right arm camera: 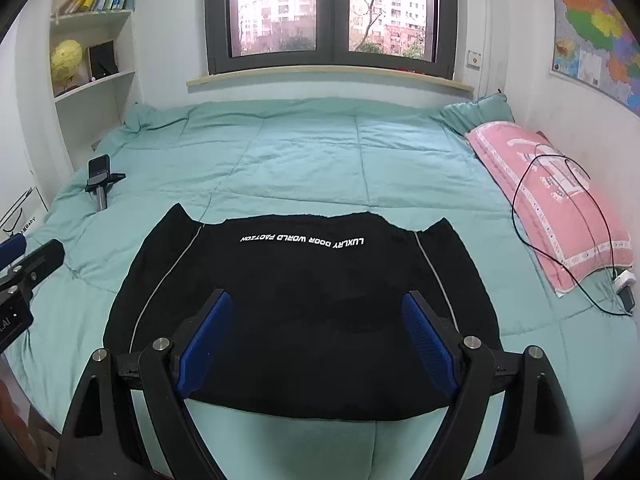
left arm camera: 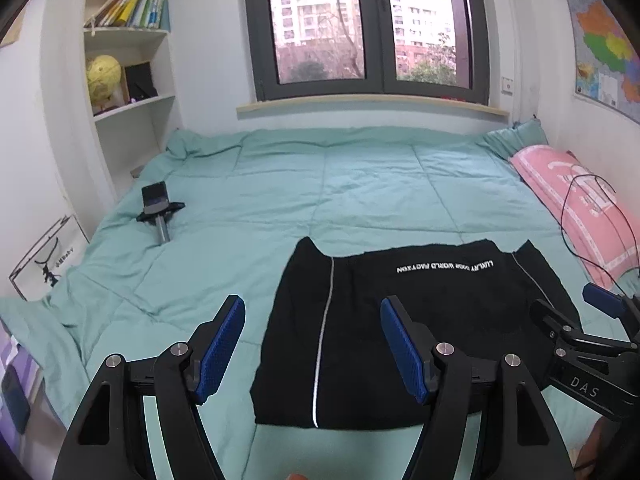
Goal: Fold large clothes
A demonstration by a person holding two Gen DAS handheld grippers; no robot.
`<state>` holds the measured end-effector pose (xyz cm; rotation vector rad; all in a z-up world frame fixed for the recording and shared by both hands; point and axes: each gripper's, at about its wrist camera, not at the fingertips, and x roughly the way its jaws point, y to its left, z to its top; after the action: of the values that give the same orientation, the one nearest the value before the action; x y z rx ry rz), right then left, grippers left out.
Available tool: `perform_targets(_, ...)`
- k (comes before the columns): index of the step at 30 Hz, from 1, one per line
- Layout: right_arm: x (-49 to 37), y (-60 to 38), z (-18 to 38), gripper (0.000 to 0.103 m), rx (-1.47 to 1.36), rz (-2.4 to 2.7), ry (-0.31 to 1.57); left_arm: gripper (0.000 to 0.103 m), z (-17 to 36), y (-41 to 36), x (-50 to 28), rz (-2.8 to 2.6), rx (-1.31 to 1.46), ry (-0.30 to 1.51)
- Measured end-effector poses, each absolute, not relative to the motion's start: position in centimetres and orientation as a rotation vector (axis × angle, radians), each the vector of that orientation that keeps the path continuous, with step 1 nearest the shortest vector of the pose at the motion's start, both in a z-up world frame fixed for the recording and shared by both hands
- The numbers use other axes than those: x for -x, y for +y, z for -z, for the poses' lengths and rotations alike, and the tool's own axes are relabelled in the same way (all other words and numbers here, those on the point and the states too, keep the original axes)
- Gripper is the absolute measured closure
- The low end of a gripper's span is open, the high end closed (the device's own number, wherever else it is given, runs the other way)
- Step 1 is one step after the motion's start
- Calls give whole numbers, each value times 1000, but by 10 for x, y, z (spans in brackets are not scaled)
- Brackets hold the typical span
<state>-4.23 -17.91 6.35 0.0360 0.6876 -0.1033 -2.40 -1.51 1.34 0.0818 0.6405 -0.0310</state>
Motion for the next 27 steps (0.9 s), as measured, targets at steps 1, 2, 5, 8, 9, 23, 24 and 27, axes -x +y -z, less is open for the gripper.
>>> perform_targets(1, 42, -179, -62, 15, -38, 102, 693, 31, -12, -16, 23, 34, -82, 647)
perform_targets(2, 41, -178, -61, 15, -38, 101, 697, 31, -10, -17, 23, 38, -84, 652)
perform_targets(5, 40, -178, -58, 15, -35, 101, 704, 31, -8, -20, 23, 32, -99, 650)
perform_targets(8, 38, -178, -56, 15, -32, 98, 709, 31, -7, -23, 23, 30, -112, 648)
perform_targets(9, 38, -178, -55, 15, -32, 98, 711, 31, -7, -23, 23, 29, -114, 648)
perform_targets(23, 34, -179, -45, 15, -45, 97, 744, 31, -5, -32, 25, 29, -155, 639)
perform_targets(24, 34, -178, -45, 15, -45, 97, 745, 31, -5, -32, 25, 29, -154, 641)
perform_targets(27, 34, -177, -44, 15, -44, 95, 746, 31, -5, -32, 25, 14, -167, 632)
